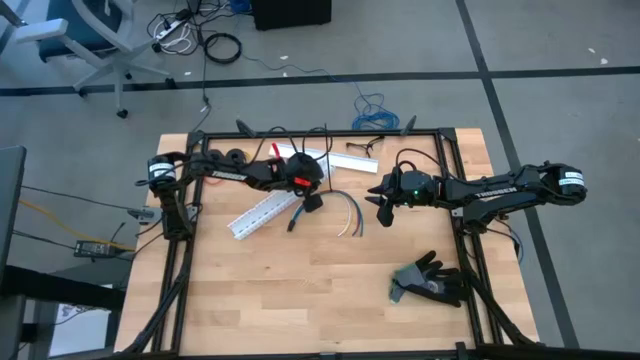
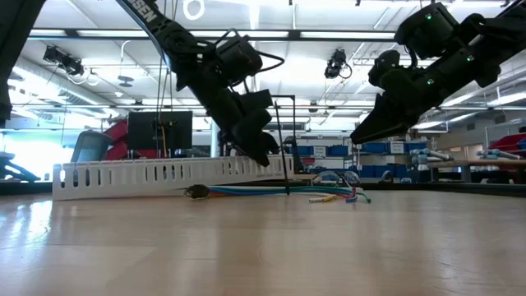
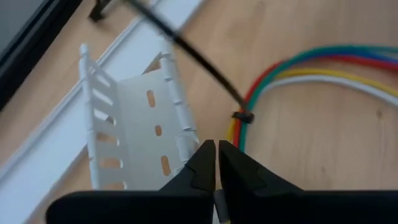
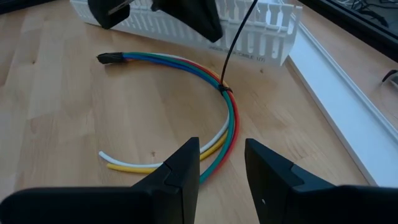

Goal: Ziptie cables
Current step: Adjust the white cable duct

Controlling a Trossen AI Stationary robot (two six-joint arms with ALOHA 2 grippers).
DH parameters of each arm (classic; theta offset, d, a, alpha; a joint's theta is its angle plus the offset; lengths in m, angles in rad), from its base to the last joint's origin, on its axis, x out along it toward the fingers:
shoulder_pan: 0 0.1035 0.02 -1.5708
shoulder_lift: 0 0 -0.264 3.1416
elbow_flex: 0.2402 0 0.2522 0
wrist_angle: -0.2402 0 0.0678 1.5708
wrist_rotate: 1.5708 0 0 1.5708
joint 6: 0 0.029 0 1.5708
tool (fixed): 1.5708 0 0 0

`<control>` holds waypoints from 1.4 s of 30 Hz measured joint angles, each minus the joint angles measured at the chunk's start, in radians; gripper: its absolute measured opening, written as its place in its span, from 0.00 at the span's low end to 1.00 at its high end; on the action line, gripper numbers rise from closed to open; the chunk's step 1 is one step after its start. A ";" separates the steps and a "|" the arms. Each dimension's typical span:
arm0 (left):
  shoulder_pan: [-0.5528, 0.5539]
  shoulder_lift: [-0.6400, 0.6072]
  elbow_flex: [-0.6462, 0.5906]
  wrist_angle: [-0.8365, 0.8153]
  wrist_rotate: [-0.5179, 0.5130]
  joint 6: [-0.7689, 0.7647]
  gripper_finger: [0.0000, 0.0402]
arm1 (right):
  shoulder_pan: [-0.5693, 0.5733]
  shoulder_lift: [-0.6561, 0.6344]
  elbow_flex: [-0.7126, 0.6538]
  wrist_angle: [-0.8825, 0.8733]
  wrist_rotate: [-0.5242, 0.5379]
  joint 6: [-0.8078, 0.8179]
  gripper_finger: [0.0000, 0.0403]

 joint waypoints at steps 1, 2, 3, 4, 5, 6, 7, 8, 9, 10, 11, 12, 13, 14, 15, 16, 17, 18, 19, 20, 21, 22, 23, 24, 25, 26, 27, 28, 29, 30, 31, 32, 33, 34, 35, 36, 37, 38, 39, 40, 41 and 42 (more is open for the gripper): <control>-0.005 0.000 0.000 -0.002 0.002 0.028 0.09 | 0.000 0.000 0.000 0.000 0.000 0.000 0.28; -0.009 0.000 0.000 -0.002 0.002 0.046 0.10 | 0.000 0.000 0.000 0.000 0.000 0.000 0.28; -0.012 0.000 0.000 -0.002 0.002 0.057 0.12 | 0.000 0.000 0.000 0.000 0.000 0.000 0.28; -0.014 0.000 0.000 -0.002 0.003 0.064 0.13 | 0.000 0.000 0.000 0.000 0.000 0.000 0.28; -0.014 0.000 0.000 -0.003 0.004 0.064 0.15 | 0.000 0.000 0.000 0.000 0.000 0.000 0.28; -0.013 0.000 0.000 -0.003 0.003 0.063 0.17 | 0.000 0.000 0.000 0.000 0.000 0.000 0.28; -0.012 0.000 0.000 -0.003 0.003 0.061 0.19 | 0.000 0.000 0.000 0.000 0.000 0.000 0.28; -0.012 0.000 0.000 -0.003 0.002 0.059 0.21 | 0.000 0.000 0.000 0.000 0.000 0.000 0.28; -0.012 0.000 0.000 -0.003 0.000 0.052 0.24 | 0.000 0.000 0.000 0.000 0.000 0.000 0.28; -0.012 0.000 0.000 -0.002 -0.003 0.045 0.26 | 0.000 0.000 0.000 0.000 0.000 0.000 0.28; -0.012 0.000 0.000 -0.001 -0.004 0.040 0.29 | 0.000 0.000 0.000 0.000 0.002 0.000 0.28; -0.012 0.000 0.000 0.000 -0.005 0.037 0.31 | 0.000 0.000 0.000 0.000 0.003 0.000 0.28; -0.013 0.000 0.000 0.000 -0.005 0.037 0.34 | 0.000 0.000 0.000 0.000 0.004 0.000 0.28; -0.013 0.000 0.000 0.000 -0.005 0.036 0.36 | 0.000 0.000 0.000 0.000 0.004 0.000 0.28; -0.013 0.000 0.000 0.000 -0.005 0.036 0.39 | 0.000 0.000 0.000 0.000 0.005 0.000 0.28; -0.013 0.000 0.000 -0.001 -0.006 0.035 0.41 | 0.000 0.000 0.000 0.000 0.005 0.000 0.28; -0.013 -0.001 0.000 -0.004 -0.006 0.033 0.43 | 0.000 0.000 0.000 0.000 0.005 0.000 0.28; -0.012 -0.001 0.000 -0.007 -0.006 0.023 0.44 | 0.000 0.000 0.000 0.000 0.005 0.000 0.28; -0.012 -0.001 0.000 -0.014 -0.007 0.009 0.45 | 0.000 0.000 0.000 0.000 0.005 0.000 0.28; -0.012 -0.001 0.000 -0.027 -0.007 -0.008 0.46 | 0.000 0.000 0.000 0.000 0.005 0.000 0.28; -0.010 -0.001 0.000 -0.045 -0.008 -0.019 0.46 | 0.000 0.000 0.000 0.000 0.005 0.000 0.28; -0.009 -0.001 0.000 -0.068 -0.012 -0.040 0.46 | 0.000 0.000 0.000 0.000 0.005 0.000 0.28; -0.006 -0.001 0.000 -0.091 -0.017 -0.058 0.46 | 0.000 0.000 0.000 0.000 0.005 0.000 0.28; -0.004 -0.001 0.000 -0.115 -0.028 -0.081 0.45 | 0.000 0.000 0.000 0.000 0.005 0.000 0.28; 0.000 -0.001 0.000 -0.135 -0.049 -0.111 0.45 | 0.000 0.000 0.000 0.000 0.006 0.000 0.28; 0.003 -0.001 0.000 -0.153 -0.069 -0.142 0.45 | 0.000 0.000 0.000 0.000 0.006 0.000 0.28; 0.008 -0.001 0.000 -0.164 -0.084 -0.174 0.44 | 0.000 0.000 0.000 0.000 0.006 0.000 0.28; 0.012 -0.001 0.000 -0.173 -0.090 -0.208 0.44 | 0.000 0.000 0.000 0.003 0.006 0.000 0.28; 0.017 -0.001 0.000 -0.182 -0.090 -0.242 0.44 | 0.000 0.000 0.000 0.007 0.007 0.000 0.28; 0.022 -0.002 0.000 -0.192 -0.090 -0.276 0.44 | 0.000 0.000 0.000 0.013 0.008 0.000 0.28; 0.027 -0.002 0.000 -0.201 -0.090 -0.308 0.44 | 0.000 0.000 0.000 0.017 0.008 0.000 0.28; 0.033 -0.002 0.000 -0.211 -0.088 -0.351 0.44 | 0.000 0.000 0.000 0.022 0.008 0.000 0.28; 0.038 -0.002 0.000 -0.218 -0.087 -0.397 0.44 | 0.000 0.000 0.000 0.028 0.008 0.000 0.28; 0.045 -0.002 0.000 -0.223 -0.086 -0.445 0.44 | 0.000 0.000 0.000 0.034 0.008 0.000 0.28; 0.052 -0.002 0.000 -0.224 -0.085 -0.492 0.44 | 0.000 0.000 0.000 0.038 0.008 0.000 0.28; 0.058 -0.002 0.000 -0.224 -0.086 -0.529 0.44 | 0.000 0.000 0.000 0.041 0.008 0.000 0.28; 0.064 -0.002 0.000 -0.226 -0.086 -0.566 0.44 | 0.000 0.000 0.000 0.043 0.008 0.000 0.28; 0.068 -0.003 0.000 -0.226 -0.087 -0.603 0.44 | 0.000 0.000 0.000 0.046 0.008 0.000 0.28; 0.071 -0.003 0.000 -0.225 -0.087 -0.635 0.44 | 0.000 0.000 0.000 0.048 0.008 0.001 0.28; 0.074 -0.003 0.001 -0.224 -0.088 -0.660 0.44 | 0.000 0.000 0.000 0.048 0.007 0.002 0.28; 0.075 -0.003 0.001 -0.223 -0.093 -0.678 0.44 | 0.000 0.000 0.000 0.048 0.006 0.006 0.28; 0.076 -0.003 0.001 -0.224 -0.106 -0.696 0.44 | 0.000 0.000 0.000 0.048 0.005 0.010 0.28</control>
